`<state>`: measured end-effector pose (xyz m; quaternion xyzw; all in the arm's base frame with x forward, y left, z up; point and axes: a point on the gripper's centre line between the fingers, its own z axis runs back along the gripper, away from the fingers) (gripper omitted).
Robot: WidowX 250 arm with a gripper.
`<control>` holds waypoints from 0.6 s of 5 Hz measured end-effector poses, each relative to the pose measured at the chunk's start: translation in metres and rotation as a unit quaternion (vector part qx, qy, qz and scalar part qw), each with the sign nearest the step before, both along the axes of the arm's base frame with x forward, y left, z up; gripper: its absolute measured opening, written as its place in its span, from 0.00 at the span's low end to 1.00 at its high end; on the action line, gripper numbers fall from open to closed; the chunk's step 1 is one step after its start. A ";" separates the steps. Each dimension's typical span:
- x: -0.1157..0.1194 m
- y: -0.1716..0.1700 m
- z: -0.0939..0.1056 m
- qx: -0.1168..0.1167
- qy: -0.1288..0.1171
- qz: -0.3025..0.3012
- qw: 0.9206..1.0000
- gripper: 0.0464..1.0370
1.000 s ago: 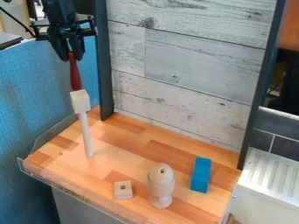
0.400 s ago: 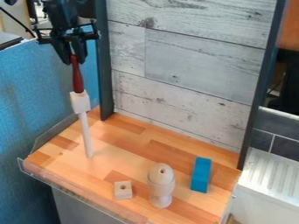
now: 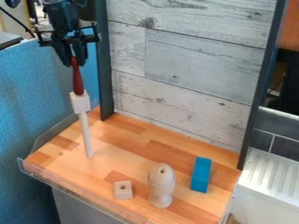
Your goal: Put the brown roller on top the cube
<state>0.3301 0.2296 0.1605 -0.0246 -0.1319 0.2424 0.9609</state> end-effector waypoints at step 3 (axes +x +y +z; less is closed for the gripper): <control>0.002 0.000 -0.003 -0.001 -0.006 0.005 1.000 0.63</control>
